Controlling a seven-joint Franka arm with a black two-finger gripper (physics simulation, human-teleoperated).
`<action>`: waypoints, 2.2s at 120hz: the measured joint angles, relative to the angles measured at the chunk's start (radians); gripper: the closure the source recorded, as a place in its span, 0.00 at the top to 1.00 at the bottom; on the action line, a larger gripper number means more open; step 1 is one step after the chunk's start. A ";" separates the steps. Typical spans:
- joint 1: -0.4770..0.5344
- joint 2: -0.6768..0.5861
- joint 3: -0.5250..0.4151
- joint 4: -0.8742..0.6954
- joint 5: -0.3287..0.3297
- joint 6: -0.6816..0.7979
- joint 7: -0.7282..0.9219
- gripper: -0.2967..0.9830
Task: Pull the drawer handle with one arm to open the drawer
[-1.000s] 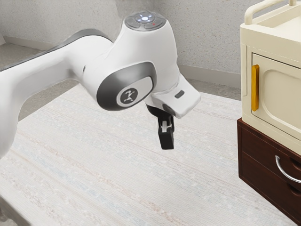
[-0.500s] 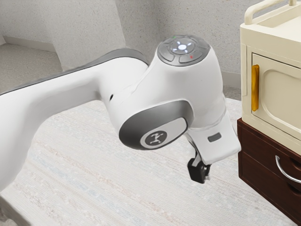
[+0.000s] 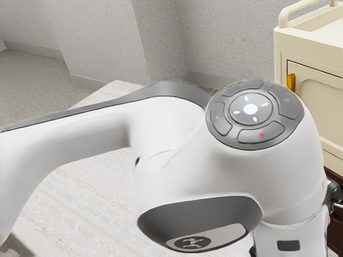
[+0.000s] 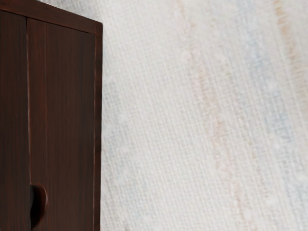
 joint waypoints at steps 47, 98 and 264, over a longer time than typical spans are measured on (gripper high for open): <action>0.156 0.049 -0.011 0.041 0.032 0.040 0.041 0.77; 0.093 0.063 -0.011 0.015 0.047 0.133 0.054 0.77; 0.137 0.165 0.001 0.003 0.039 0.286 0.059 0.77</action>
